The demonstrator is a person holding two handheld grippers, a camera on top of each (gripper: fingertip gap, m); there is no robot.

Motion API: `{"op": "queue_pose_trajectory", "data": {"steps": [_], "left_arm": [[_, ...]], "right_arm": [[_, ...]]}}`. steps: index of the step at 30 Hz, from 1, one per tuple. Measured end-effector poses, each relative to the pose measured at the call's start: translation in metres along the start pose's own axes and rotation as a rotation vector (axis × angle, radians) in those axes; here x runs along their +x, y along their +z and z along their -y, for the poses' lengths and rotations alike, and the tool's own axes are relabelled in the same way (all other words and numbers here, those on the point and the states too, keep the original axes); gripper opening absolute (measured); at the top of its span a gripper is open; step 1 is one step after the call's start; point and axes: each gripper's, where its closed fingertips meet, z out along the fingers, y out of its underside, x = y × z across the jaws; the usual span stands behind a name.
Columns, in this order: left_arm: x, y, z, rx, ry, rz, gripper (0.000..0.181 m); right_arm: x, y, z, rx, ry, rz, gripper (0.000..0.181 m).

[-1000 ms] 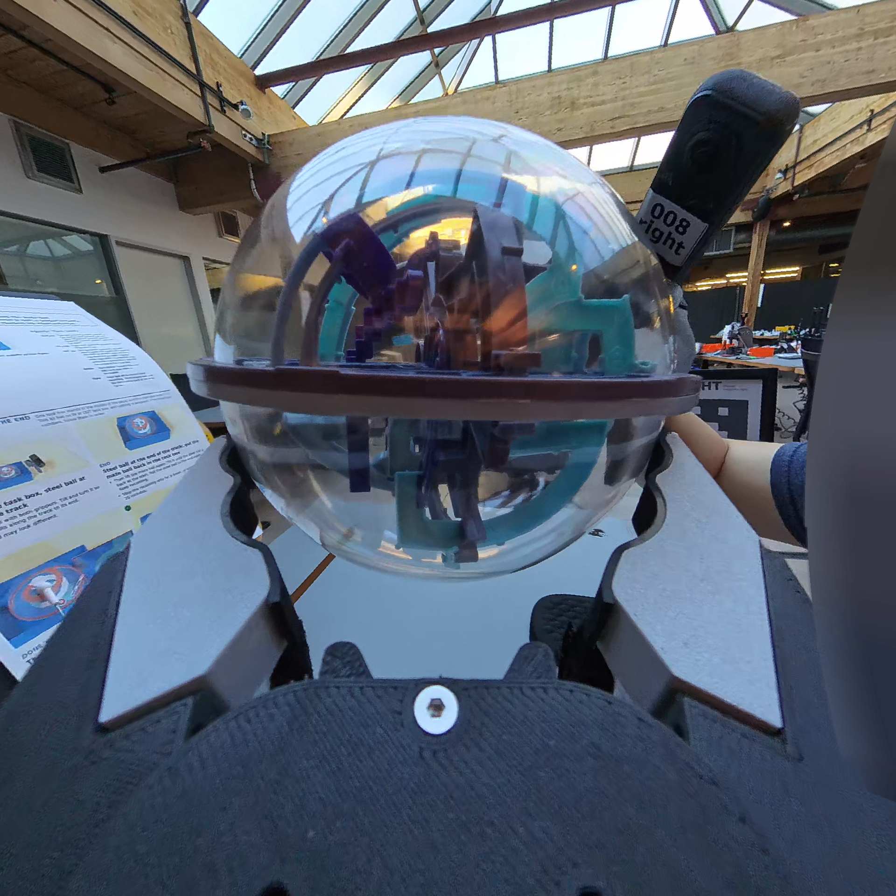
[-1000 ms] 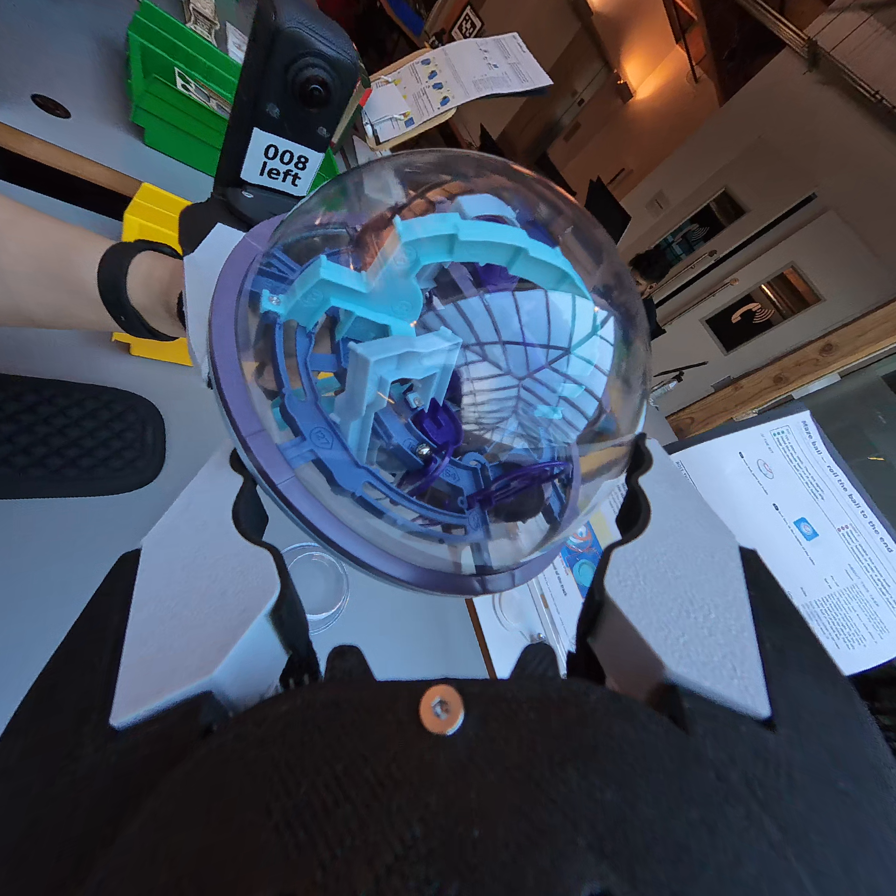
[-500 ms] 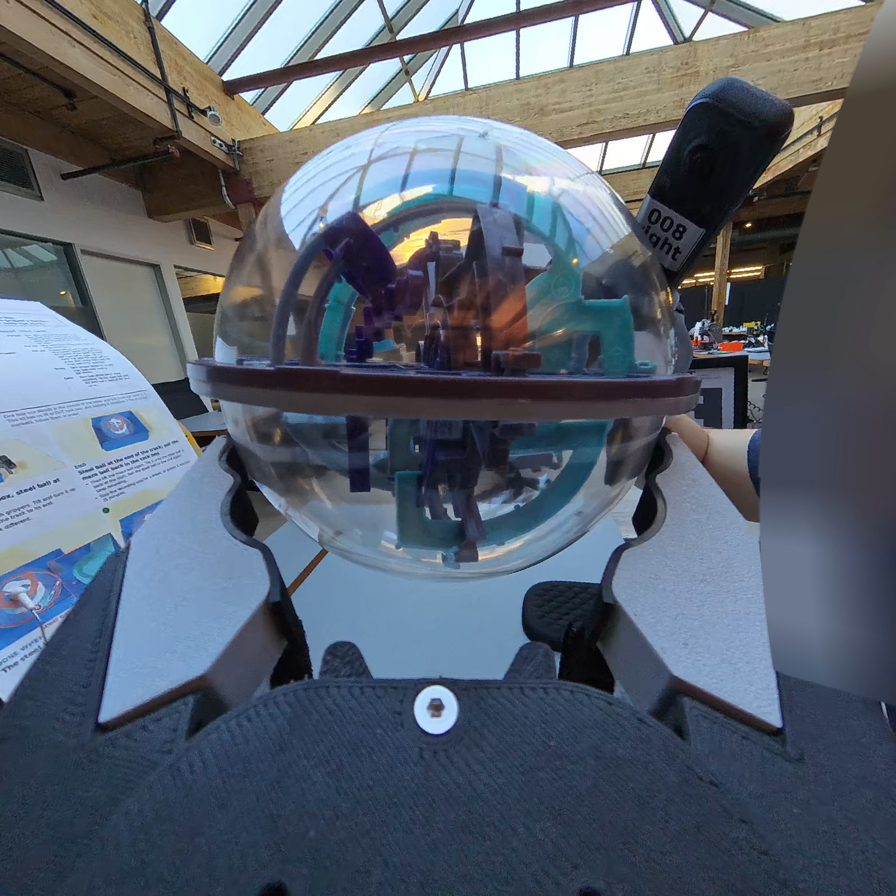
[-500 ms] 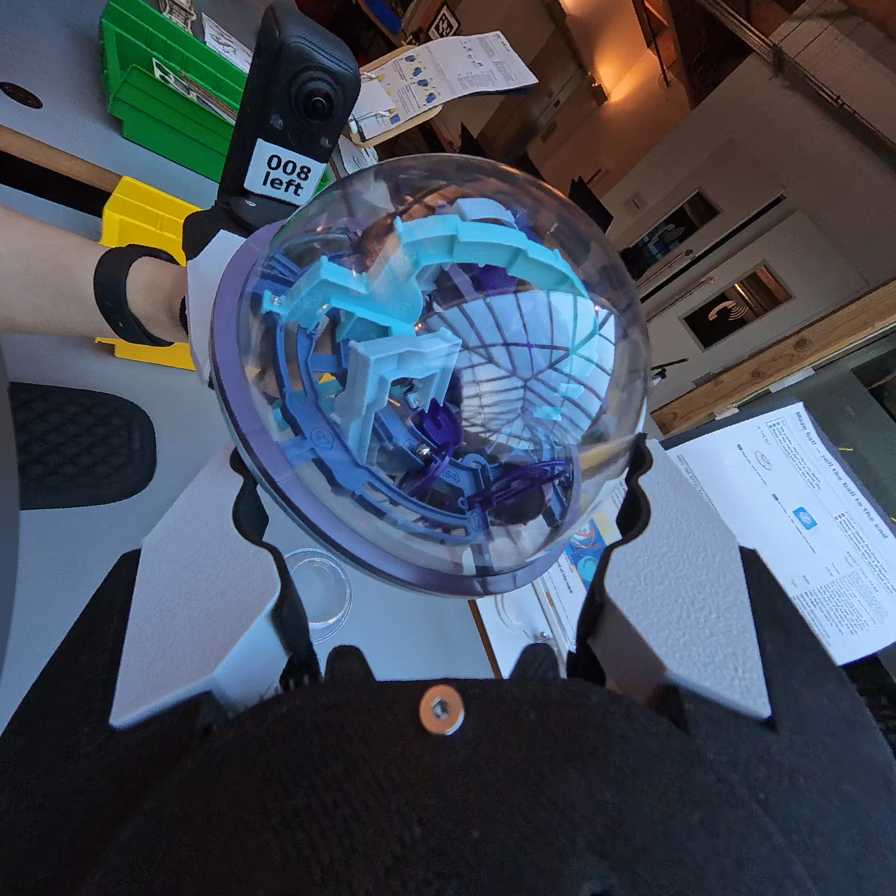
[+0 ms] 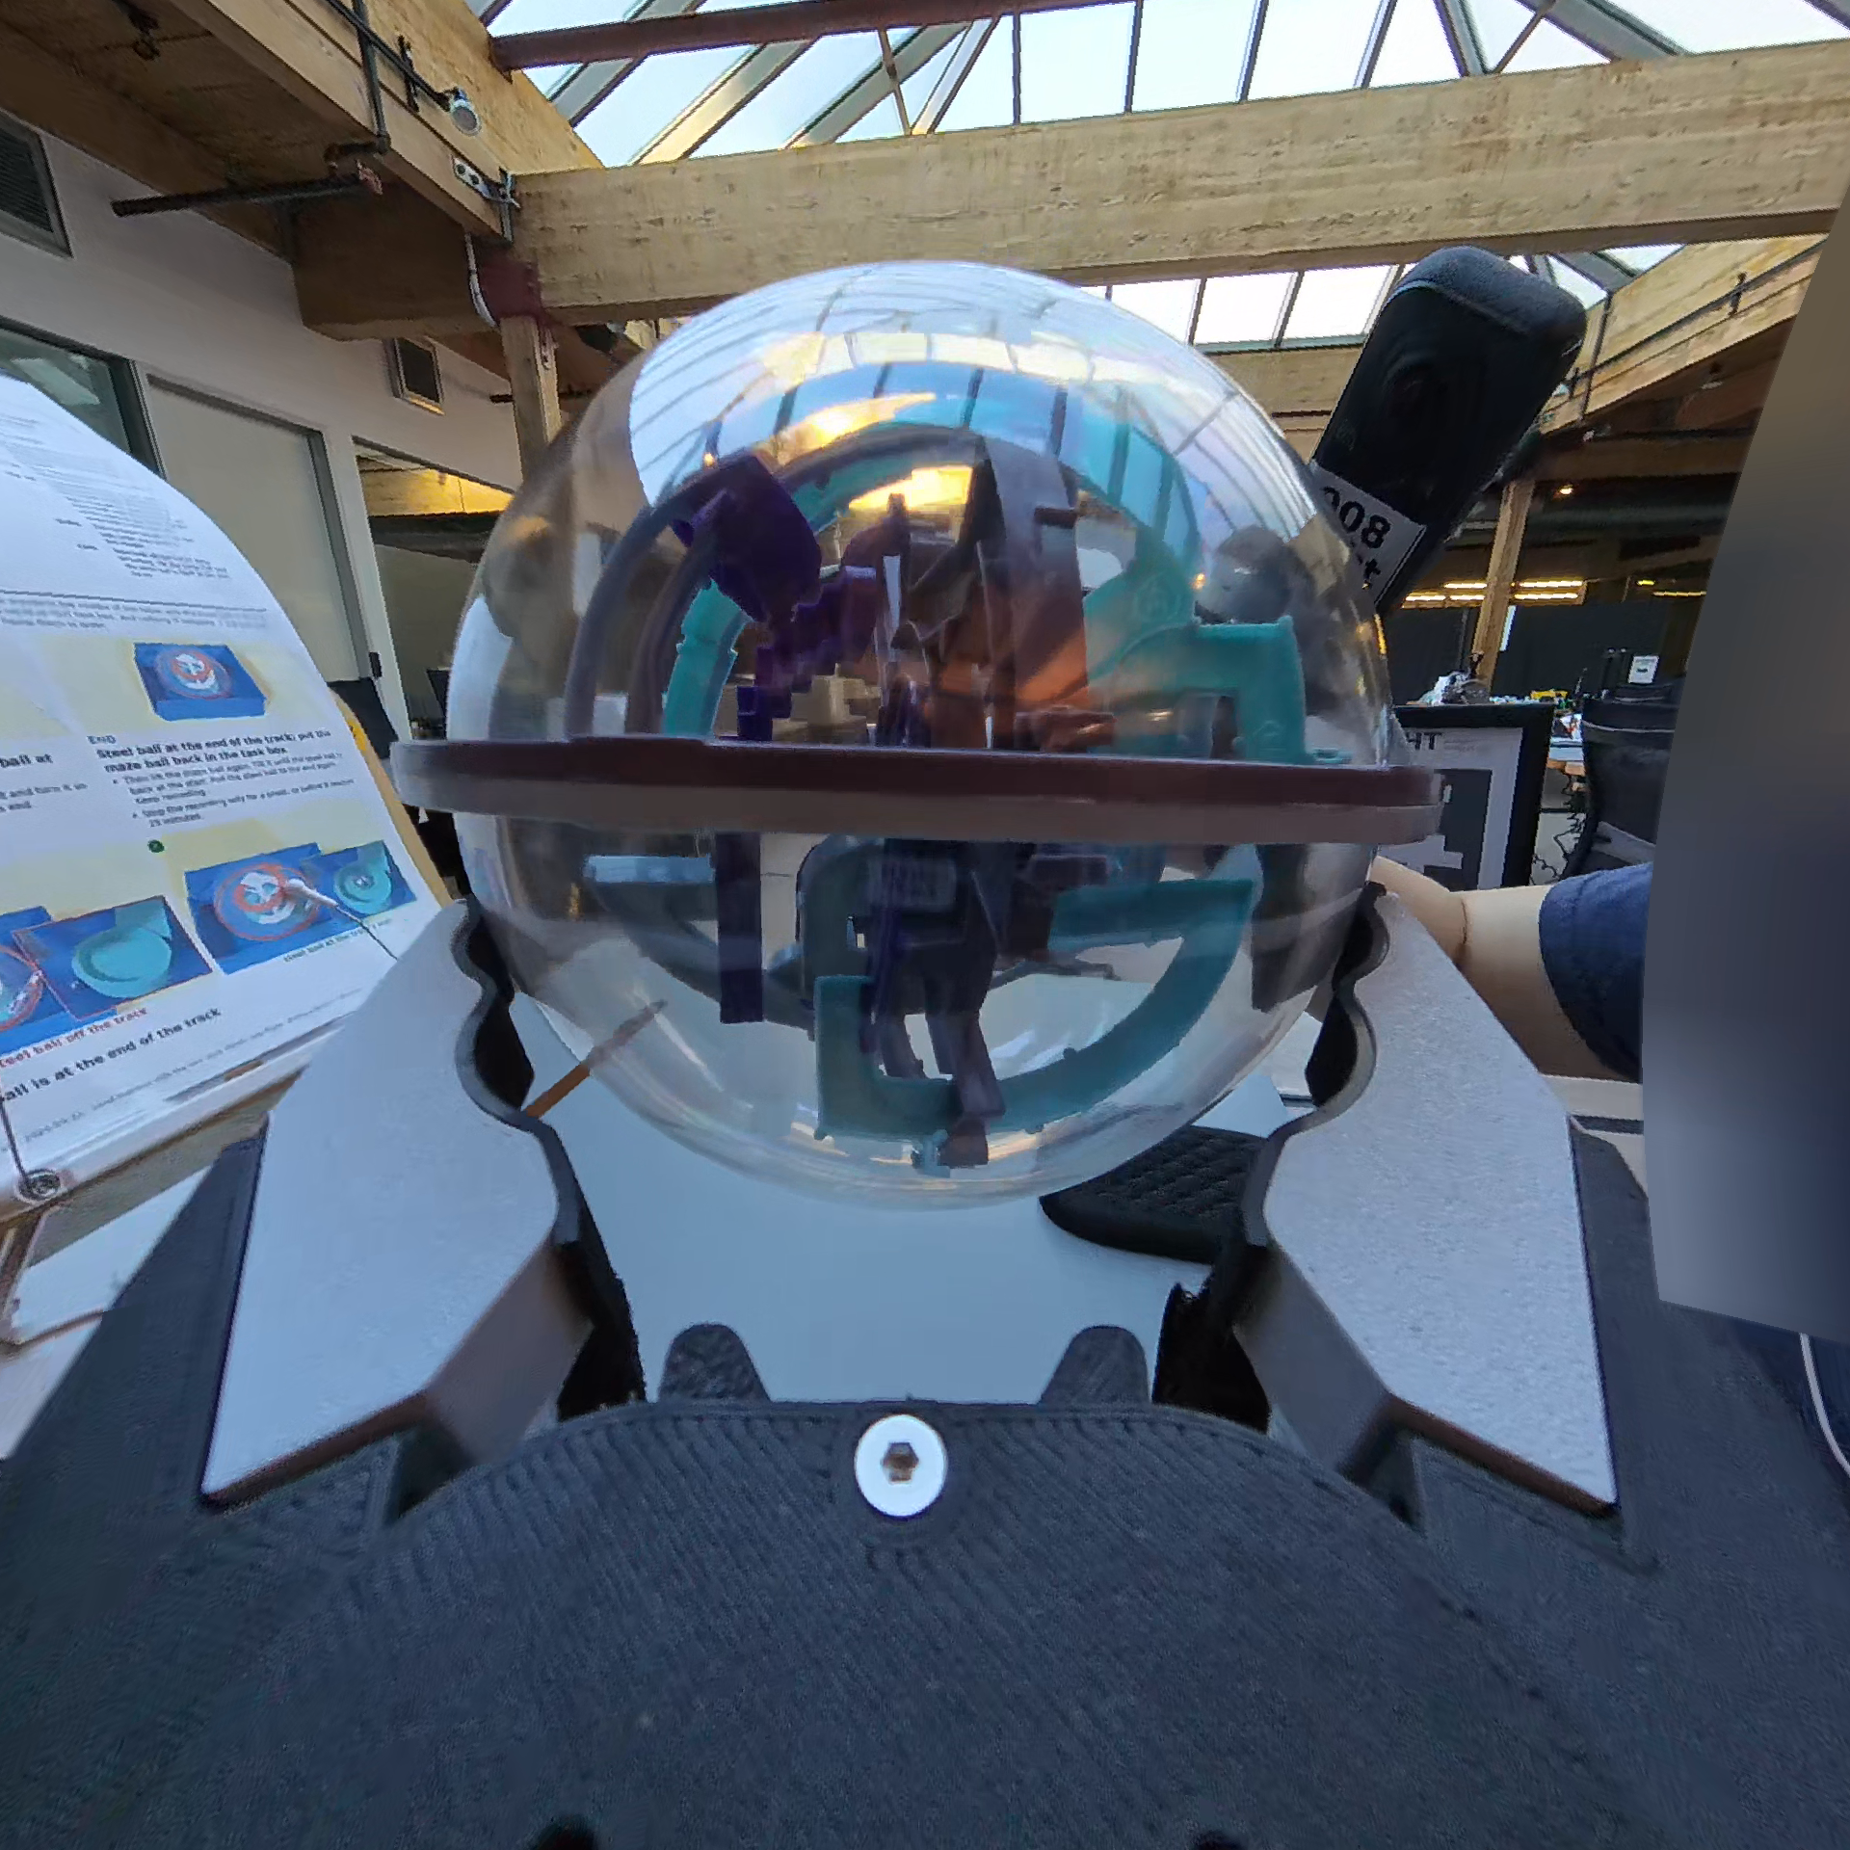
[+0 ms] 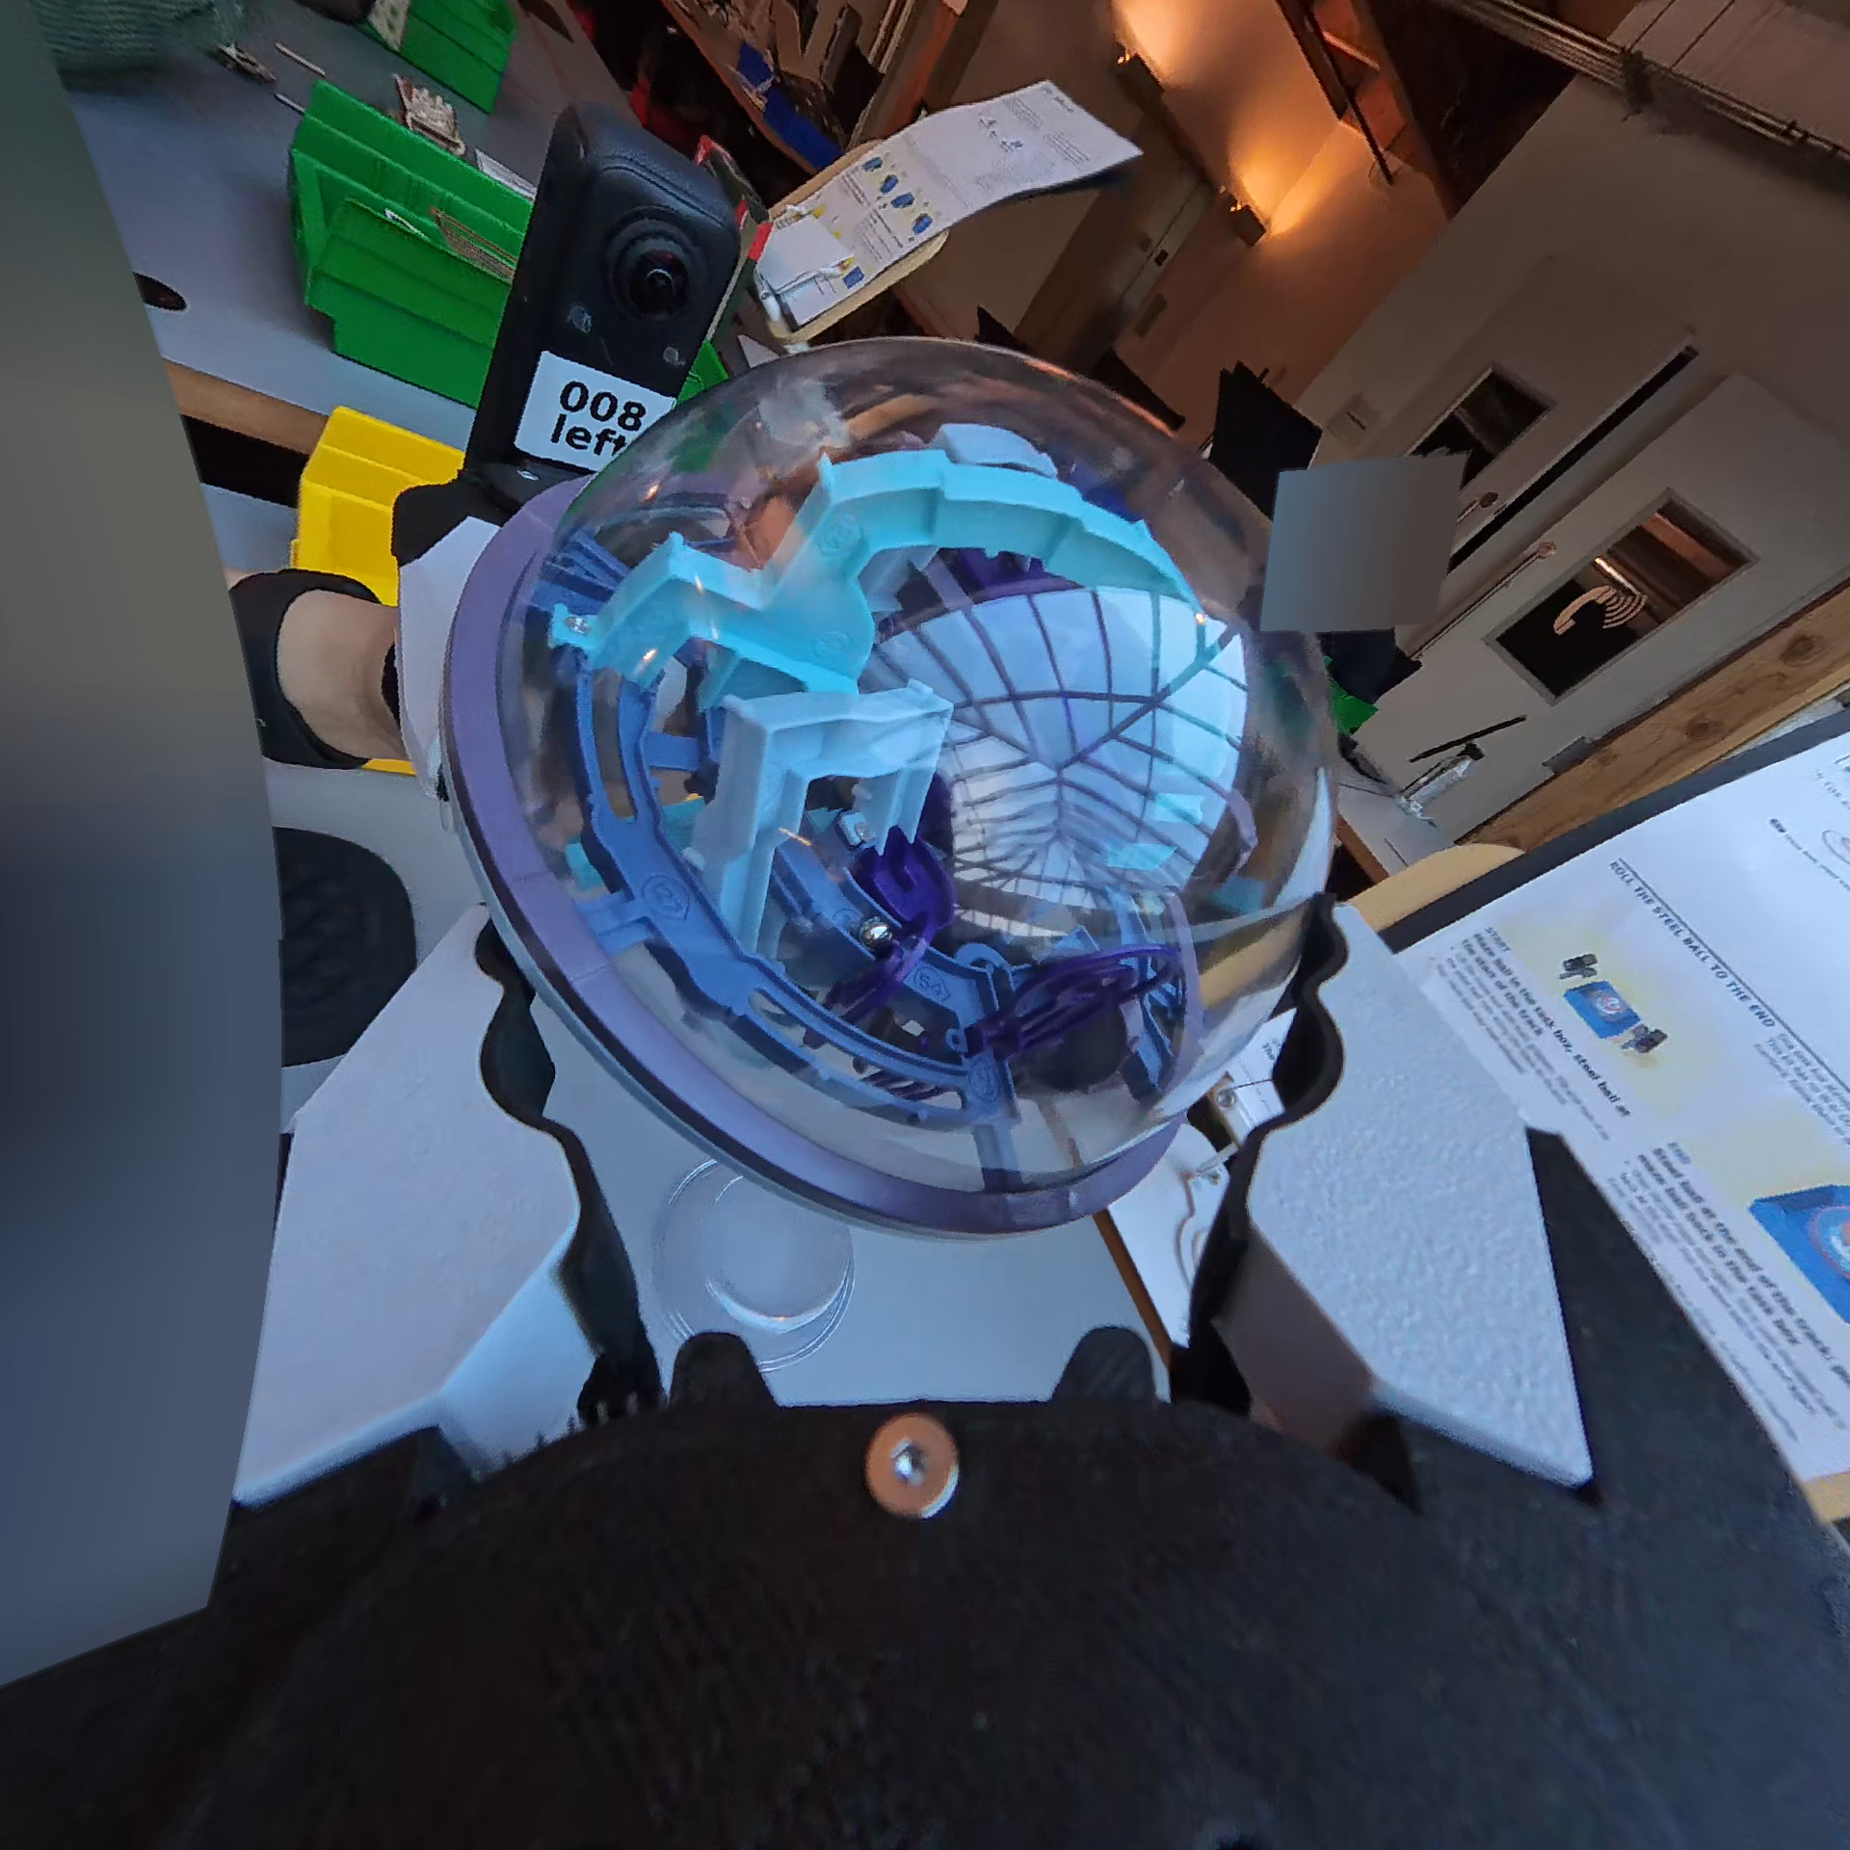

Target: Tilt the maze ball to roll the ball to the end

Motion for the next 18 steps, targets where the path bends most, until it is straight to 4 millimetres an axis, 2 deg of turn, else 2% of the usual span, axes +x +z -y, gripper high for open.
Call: {"op": "queue_pose_trajectory", "data": {"steps": [7, 18], "left_arm": [[-0.004, -0.01, -0.037, -0.031, -0.043, 0.007, 0.157], [-0.002, -0.025, -0.077, -0.049, -0.132, -0.003, 0.157]], "right_arm": [[-0.018, 0.01, -0.032, 0.028, 0.053, 0.008, 0.148], [-0.045, 0.019, -0.063, 0.072, 0.144, 0.005, 0.148]]}}
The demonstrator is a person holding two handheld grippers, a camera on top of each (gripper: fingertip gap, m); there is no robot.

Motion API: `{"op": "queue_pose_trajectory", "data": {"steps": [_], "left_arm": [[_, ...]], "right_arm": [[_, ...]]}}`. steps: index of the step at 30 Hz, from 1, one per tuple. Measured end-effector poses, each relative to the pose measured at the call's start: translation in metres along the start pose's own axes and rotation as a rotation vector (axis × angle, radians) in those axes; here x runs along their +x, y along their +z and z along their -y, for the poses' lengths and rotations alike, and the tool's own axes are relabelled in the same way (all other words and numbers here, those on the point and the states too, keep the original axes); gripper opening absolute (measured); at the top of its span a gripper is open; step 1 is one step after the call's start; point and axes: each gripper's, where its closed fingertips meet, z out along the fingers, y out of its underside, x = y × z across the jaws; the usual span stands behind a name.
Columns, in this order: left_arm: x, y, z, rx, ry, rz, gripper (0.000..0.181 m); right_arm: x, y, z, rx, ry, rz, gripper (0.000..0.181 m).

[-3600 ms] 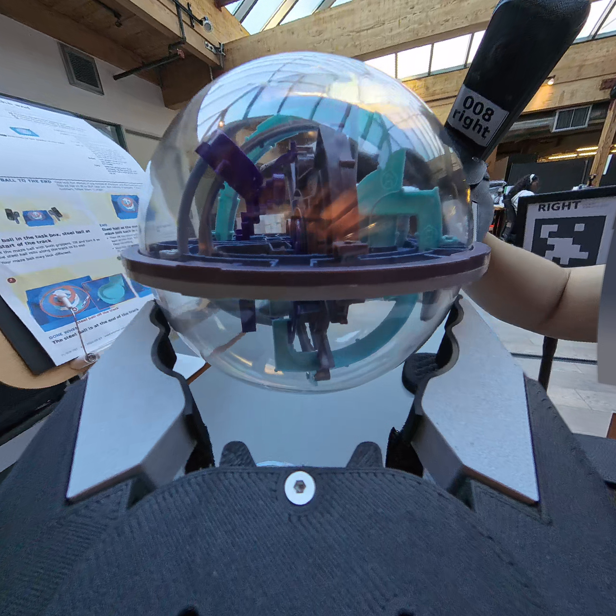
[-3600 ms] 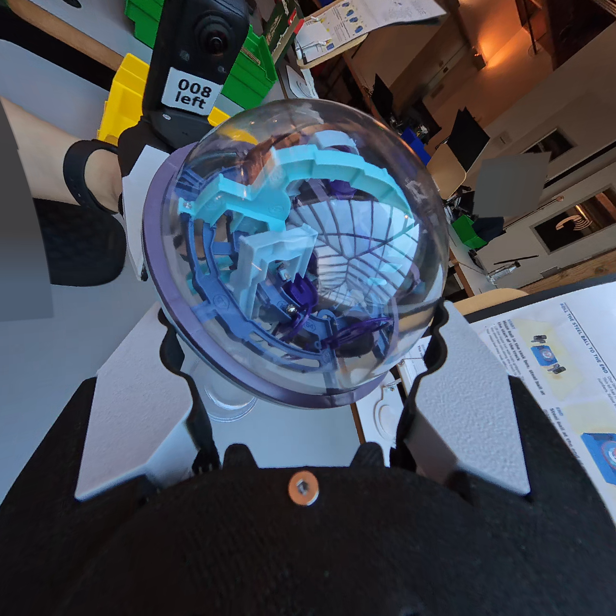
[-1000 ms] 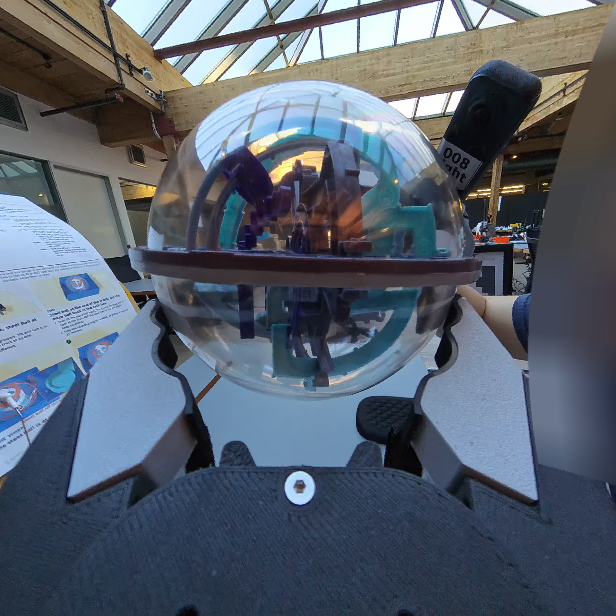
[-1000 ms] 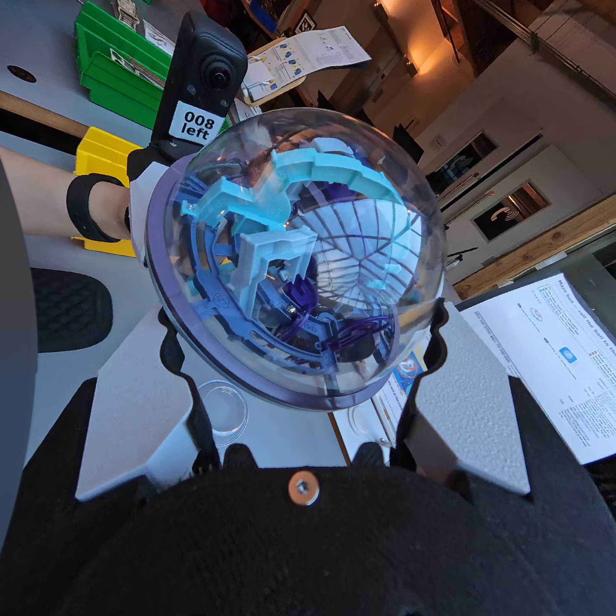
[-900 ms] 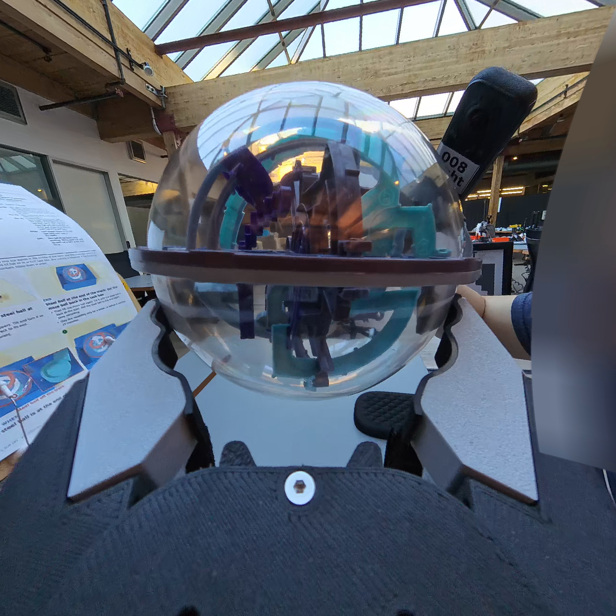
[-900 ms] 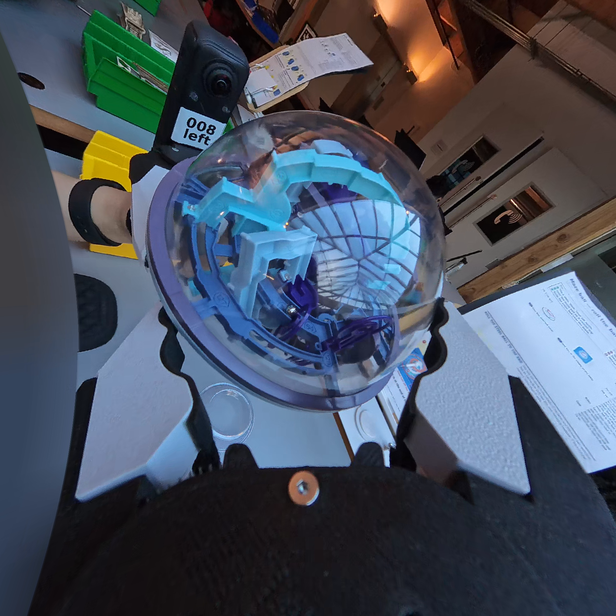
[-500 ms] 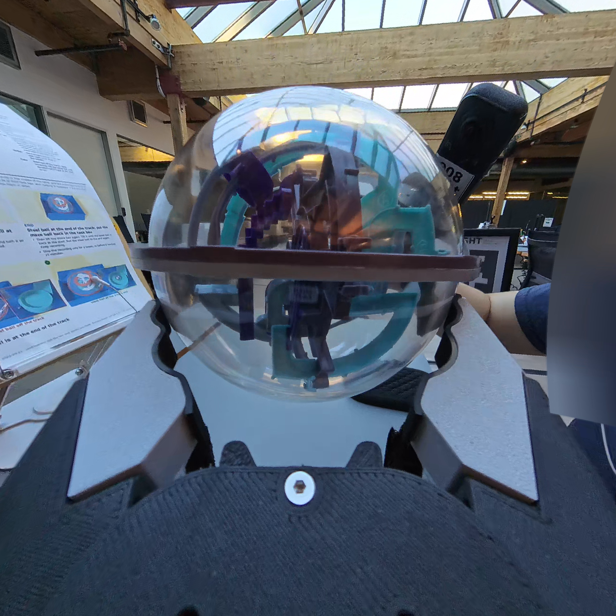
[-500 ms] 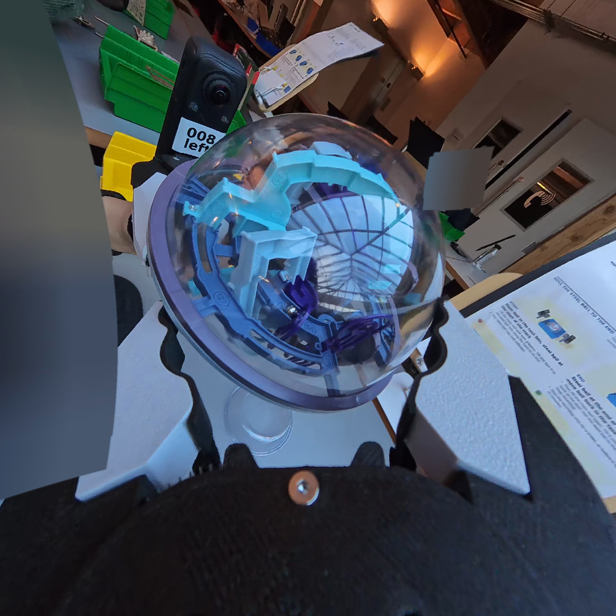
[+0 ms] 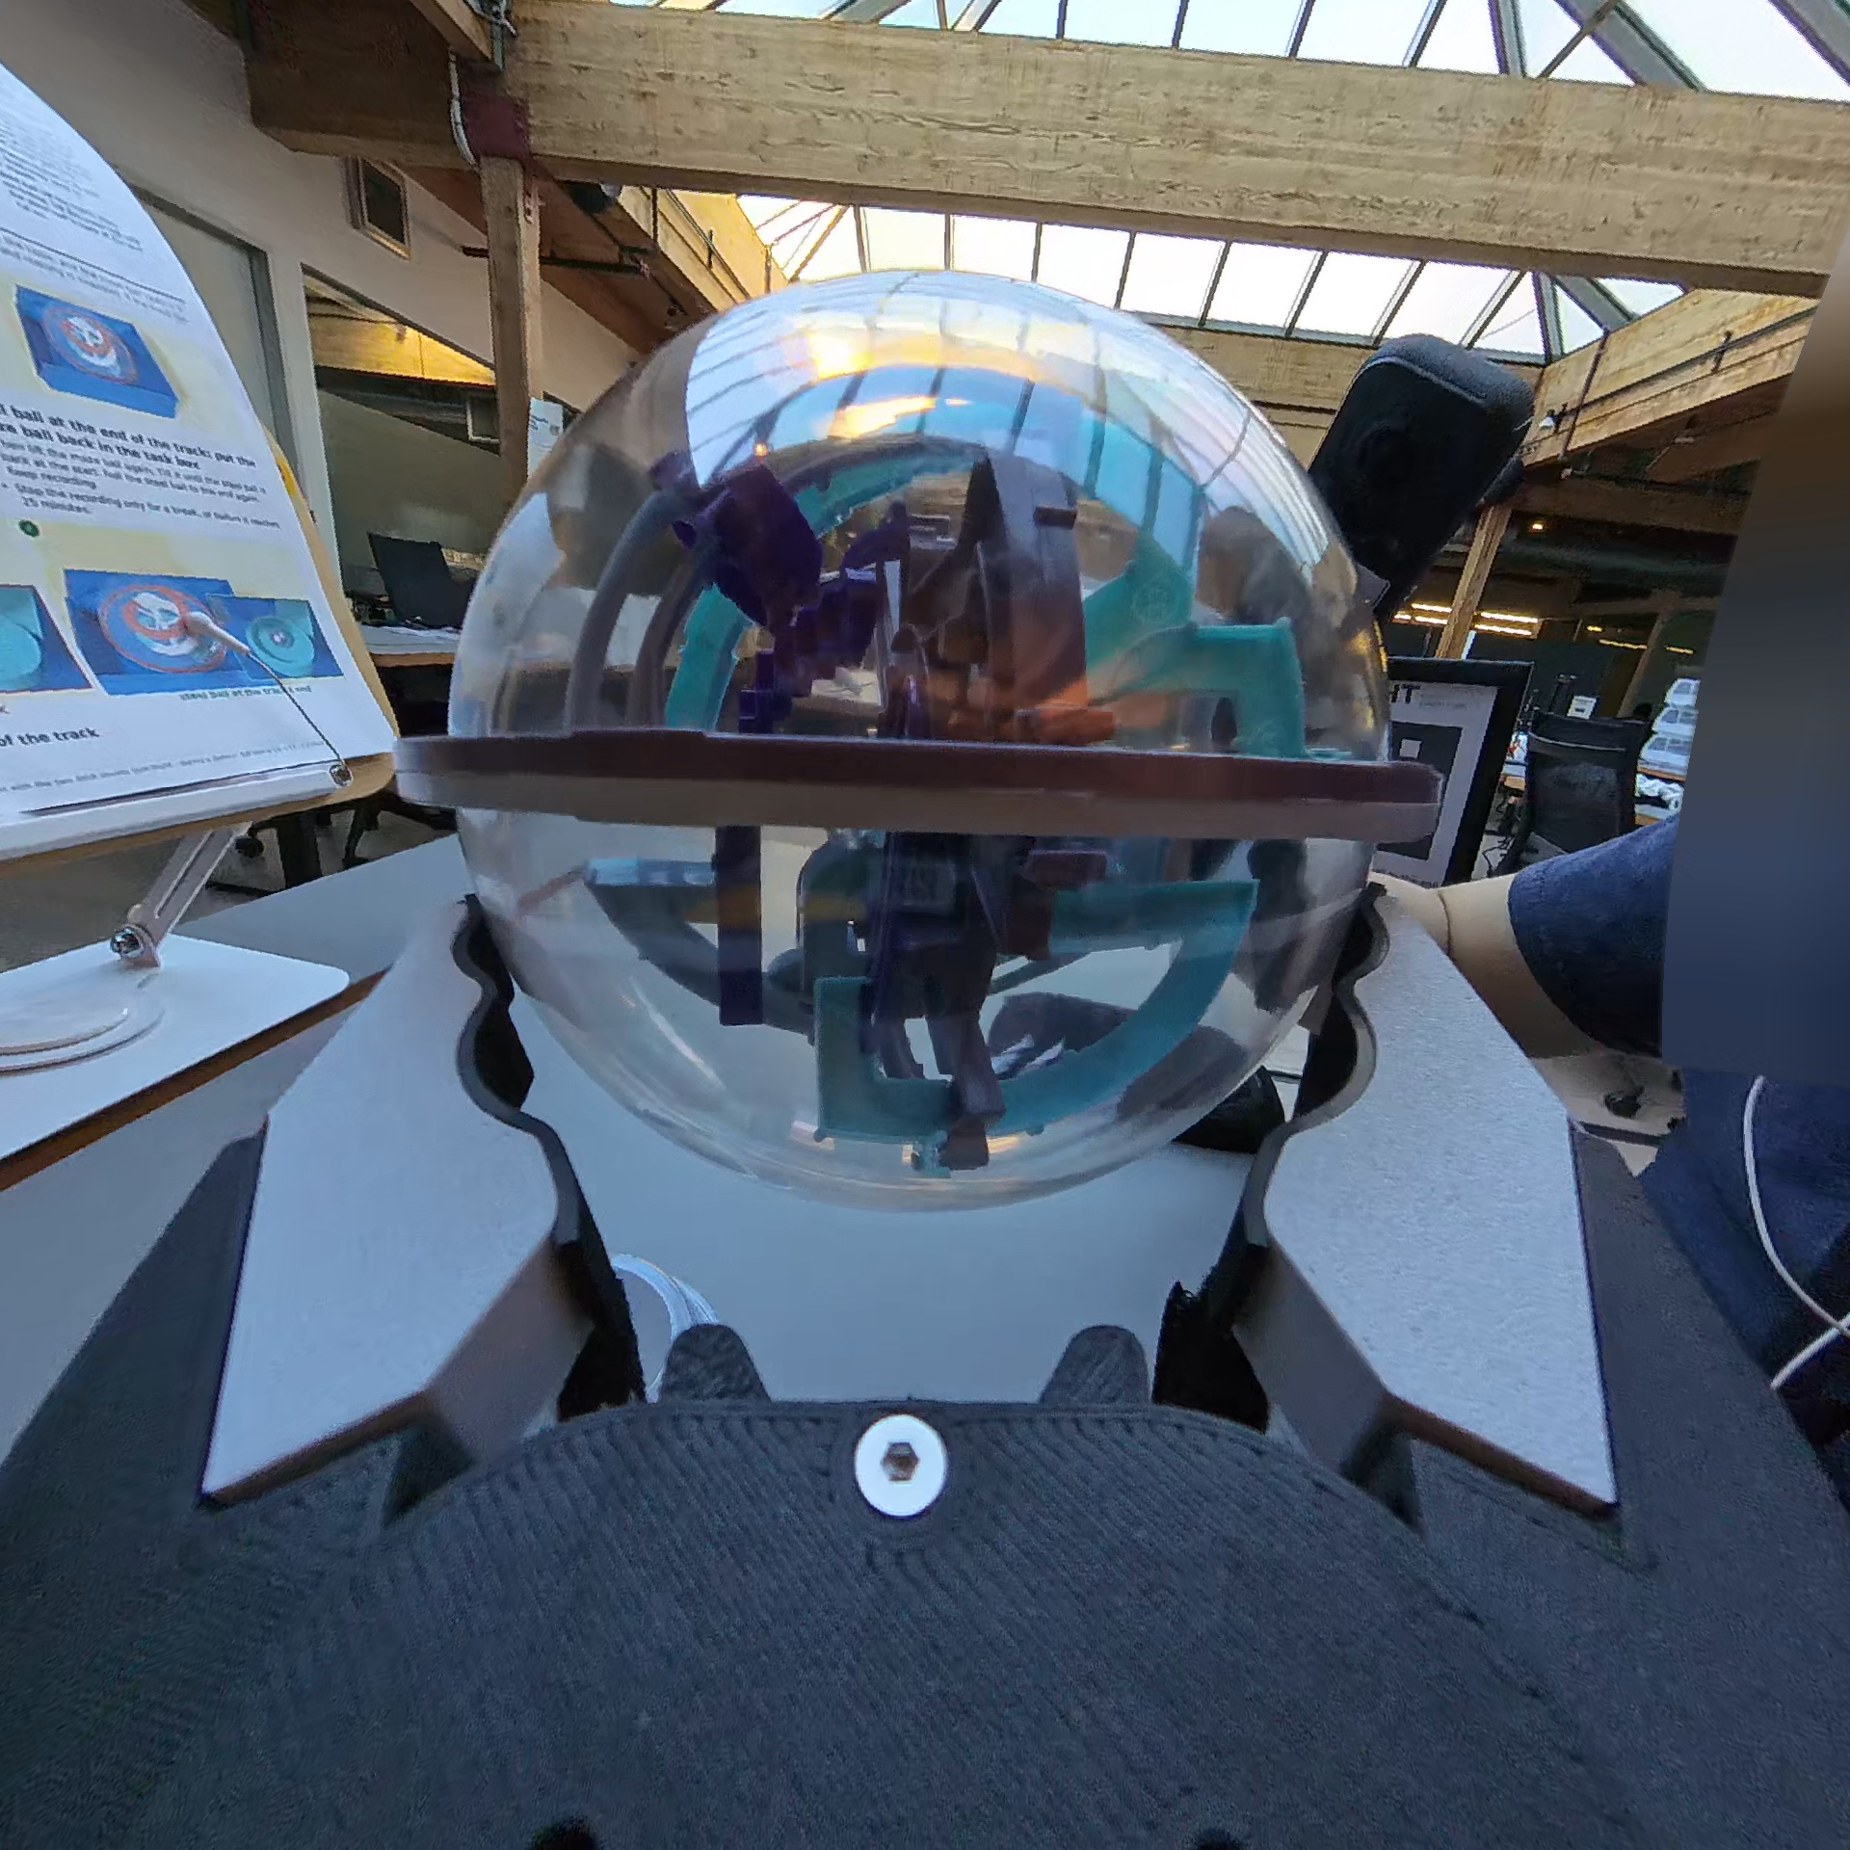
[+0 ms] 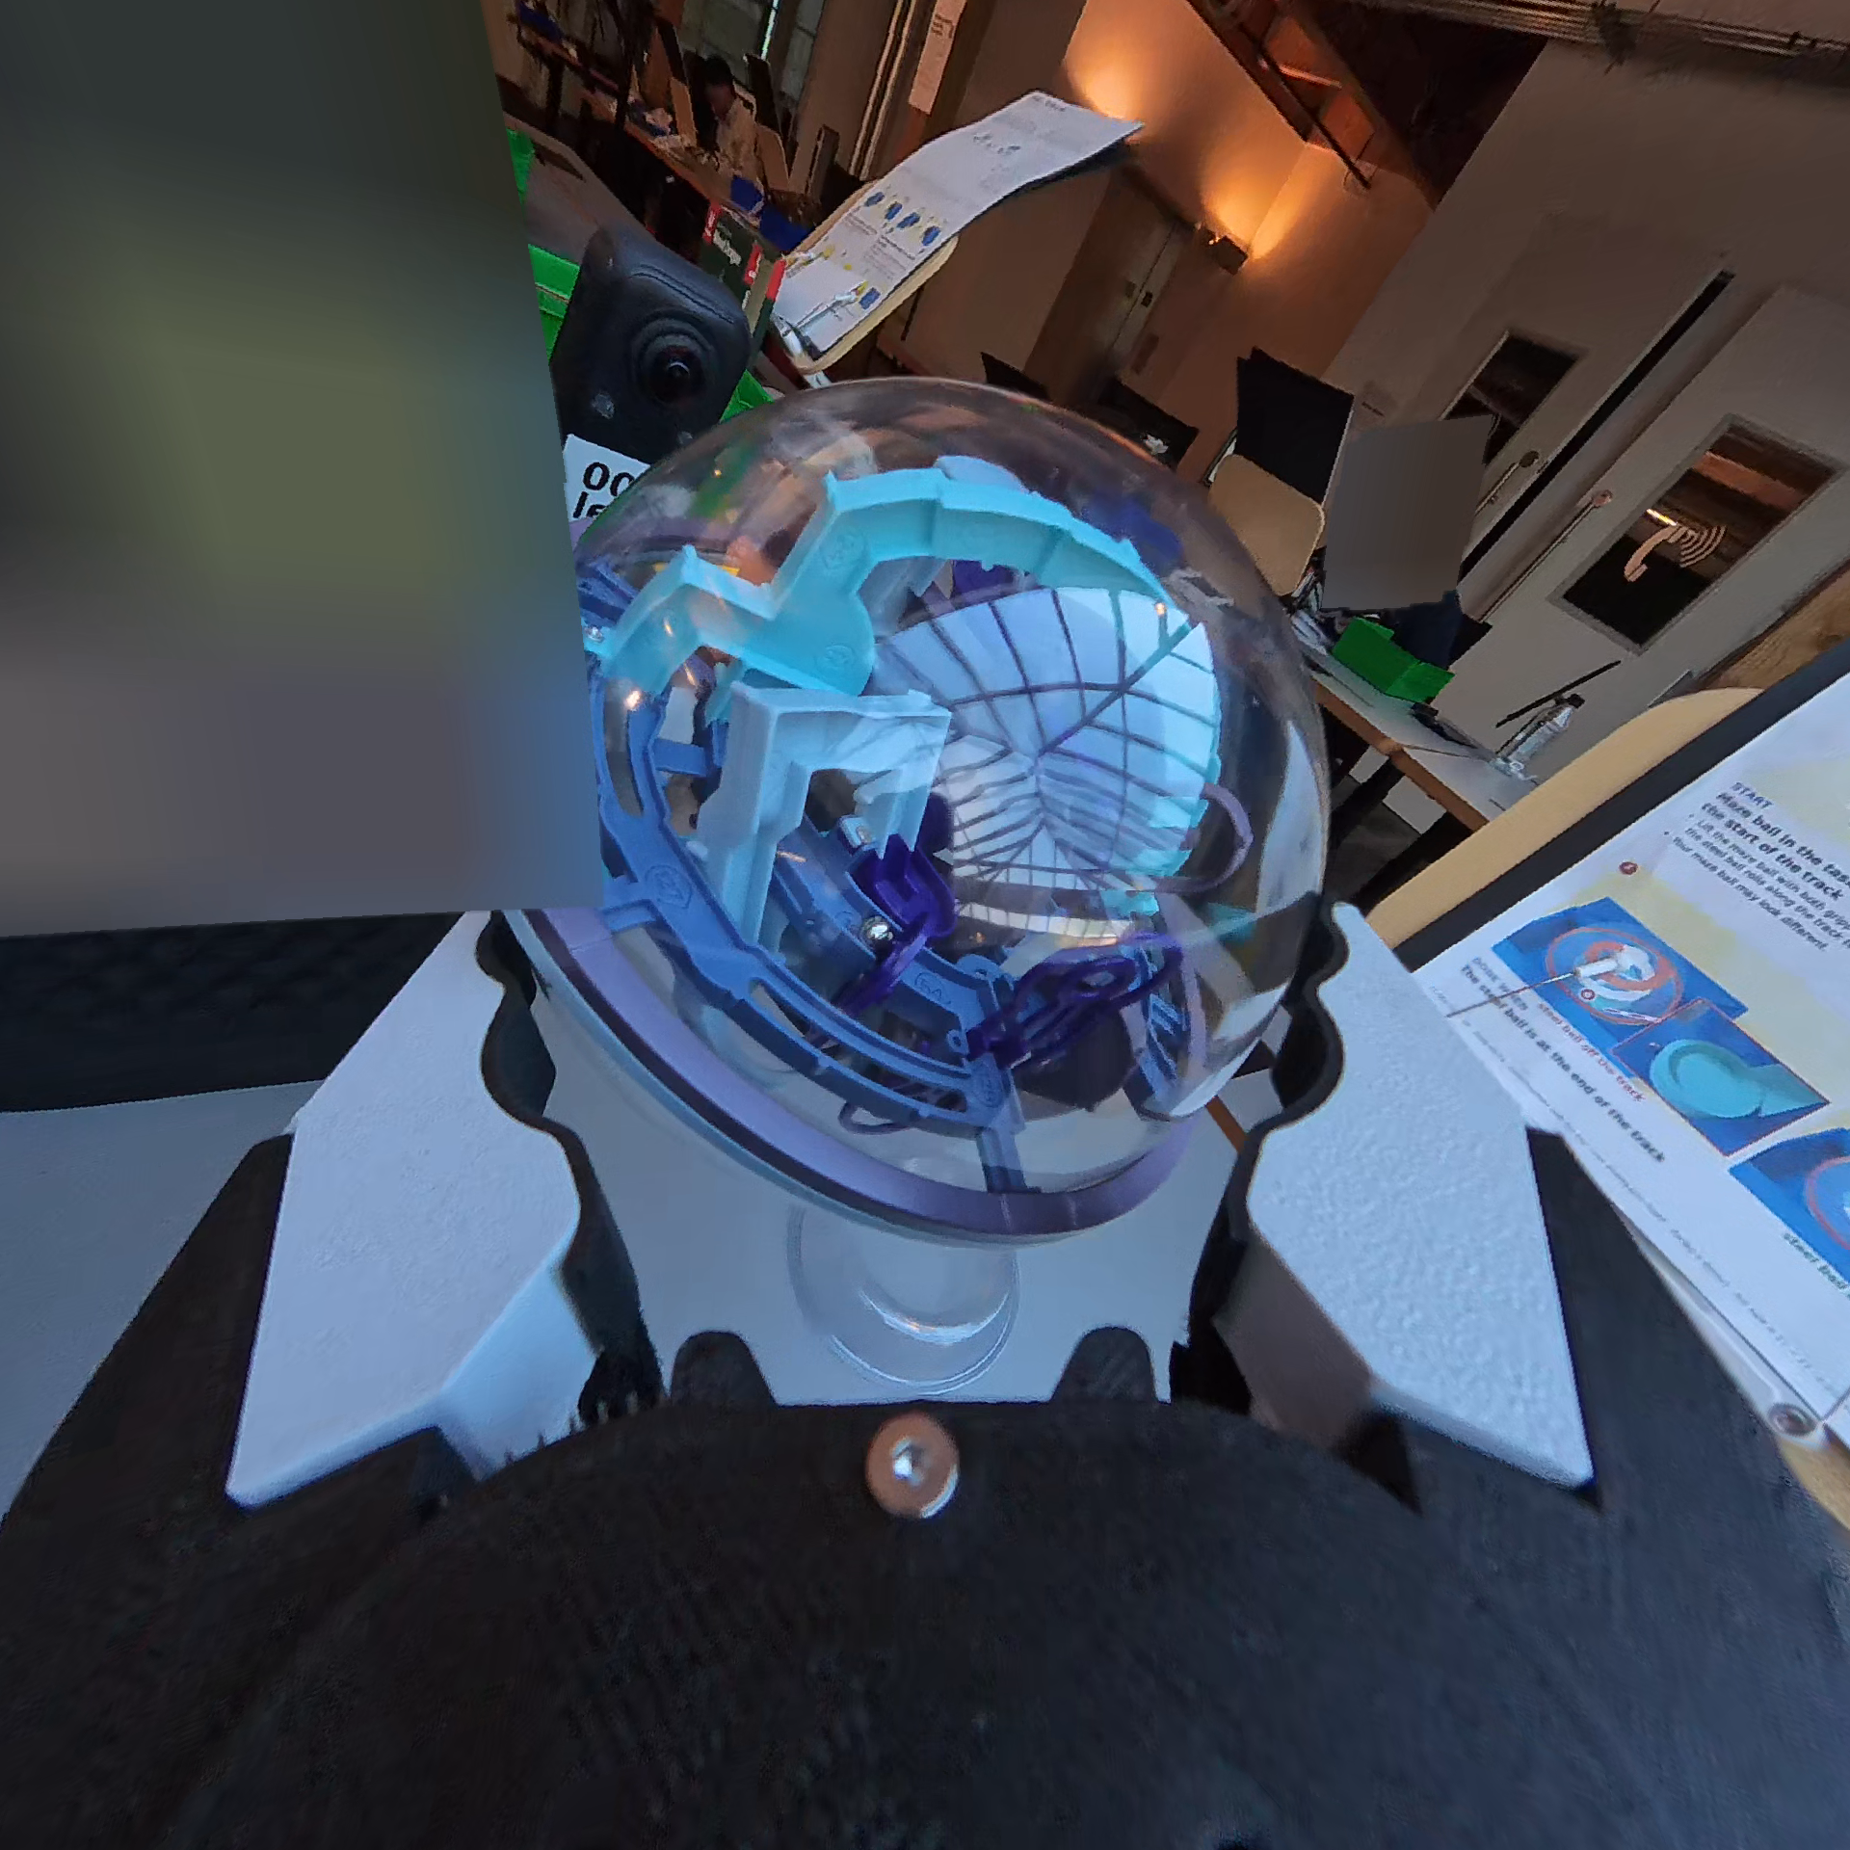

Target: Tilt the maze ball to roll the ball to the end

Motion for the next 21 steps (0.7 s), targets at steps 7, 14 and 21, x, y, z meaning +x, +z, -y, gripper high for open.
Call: {"op": "queue_pose_trajectory", "data": {"steps": [7, 14, 21], "left_arm": [[-0.003, -0.008, -0.017, -0.015, -0.05, 0.005, 0.157], [-0.006, -0.012, -0.027, -0.009, -0.102, 0.005, 0.157], [-0.006, -0.014, -0.032, -0.012, -0.133, 0.004, 0.157]], "right_arm": [[-0.009, 0.006, -0.016, -0.007, 0.057, 0.001, 0.148], [-0.015, 0.009, -0.028, -0.041, 0.114, -0.002, 0.149], [-0.018, 0.01, -0.034, -0.061, 0.154, -0.007, 0.149]]}}
